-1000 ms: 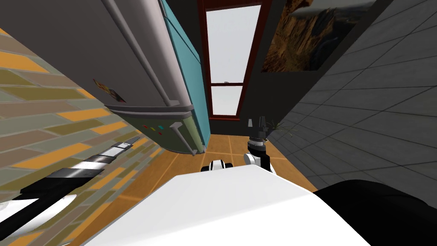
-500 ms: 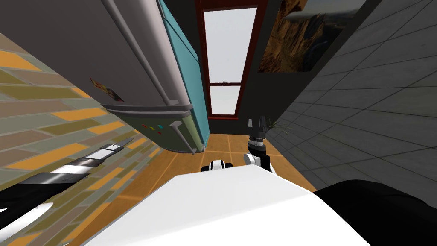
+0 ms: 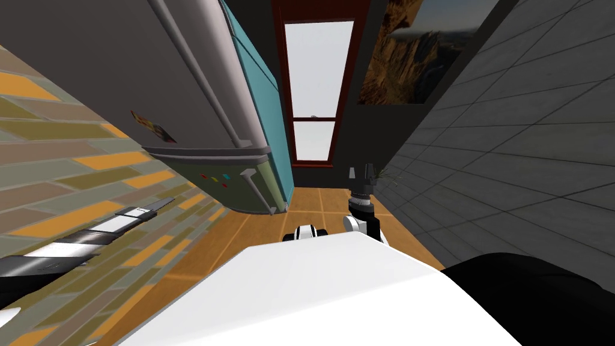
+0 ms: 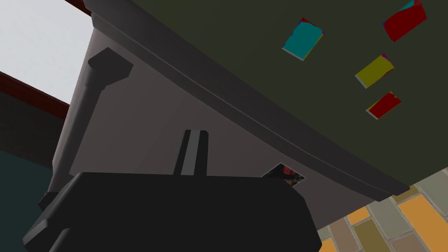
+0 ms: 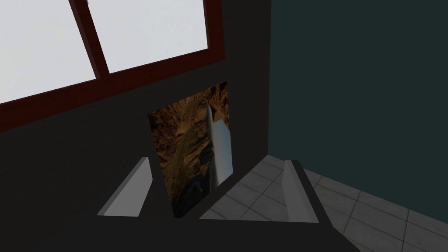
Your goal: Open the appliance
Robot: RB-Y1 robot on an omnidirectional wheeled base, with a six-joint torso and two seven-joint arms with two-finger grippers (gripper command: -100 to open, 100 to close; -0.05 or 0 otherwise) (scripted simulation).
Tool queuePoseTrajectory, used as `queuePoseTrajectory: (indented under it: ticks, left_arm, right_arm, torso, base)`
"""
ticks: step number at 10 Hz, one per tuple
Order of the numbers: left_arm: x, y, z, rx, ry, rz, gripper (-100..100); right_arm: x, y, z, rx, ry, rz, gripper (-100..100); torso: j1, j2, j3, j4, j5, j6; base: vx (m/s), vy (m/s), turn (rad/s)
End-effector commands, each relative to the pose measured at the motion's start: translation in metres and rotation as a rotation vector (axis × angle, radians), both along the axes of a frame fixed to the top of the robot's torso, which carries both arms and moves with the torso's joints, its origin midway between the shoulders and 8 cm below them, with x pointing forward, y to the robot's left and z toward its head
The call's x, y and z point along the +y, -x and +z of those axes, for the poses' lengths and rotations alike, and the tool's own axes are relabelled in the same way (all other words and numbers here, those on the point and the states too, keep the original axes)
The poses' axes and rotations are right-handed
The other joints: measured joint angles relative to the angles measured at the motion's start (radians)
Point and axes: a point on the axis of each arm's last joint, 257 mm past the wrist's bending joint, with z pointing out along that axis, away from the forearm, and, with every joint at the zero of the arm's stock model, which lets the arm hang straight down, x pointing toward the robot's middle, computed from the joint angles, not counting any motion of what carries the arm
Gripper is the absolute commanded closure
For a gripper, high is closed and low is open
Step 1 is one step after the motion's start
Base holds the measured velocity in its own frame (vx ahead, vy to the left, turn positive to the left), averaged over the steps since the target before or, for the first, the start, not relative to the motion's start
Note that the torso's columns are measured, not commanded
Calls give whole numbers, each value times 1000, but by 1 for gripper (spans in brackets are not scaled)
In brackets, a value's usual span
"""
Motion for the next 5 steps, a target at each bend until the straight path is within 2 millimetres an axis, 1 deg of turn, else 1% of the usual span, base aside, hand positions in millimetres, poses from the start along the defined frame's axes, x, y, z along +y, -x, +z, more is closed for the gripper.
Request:
queuePoseTrajectory:
  ticks: [1,3,4,5]
  left_arm:
    - [6,13,-12,28,54,-15,100]
    - [10,26,-26,48,88,-18,100]
    - [18,20,0,40,74,-28,100]
    - [22,27,-3,50,94,-23,100]
  right_arm:
    - [0,0,0,0,0,0,0]
    - [0,0,0,0,0,0,0]
    - [0,0,0,0,0,0,0]
    - [0,0,0,0,0,0,0]
  torso:
    - [2,-3,-2,-1,0,0]
    - [3,-8,-6,-3,1,1]
    - [2,-7,-5,-2,1,1]
    - [1,-1,-1,-1,0,1]
  base:
    - [-23,2,27]
    - [6,3,-2]
    - [-101,-4,-148]
    - [-147,-16,-95]
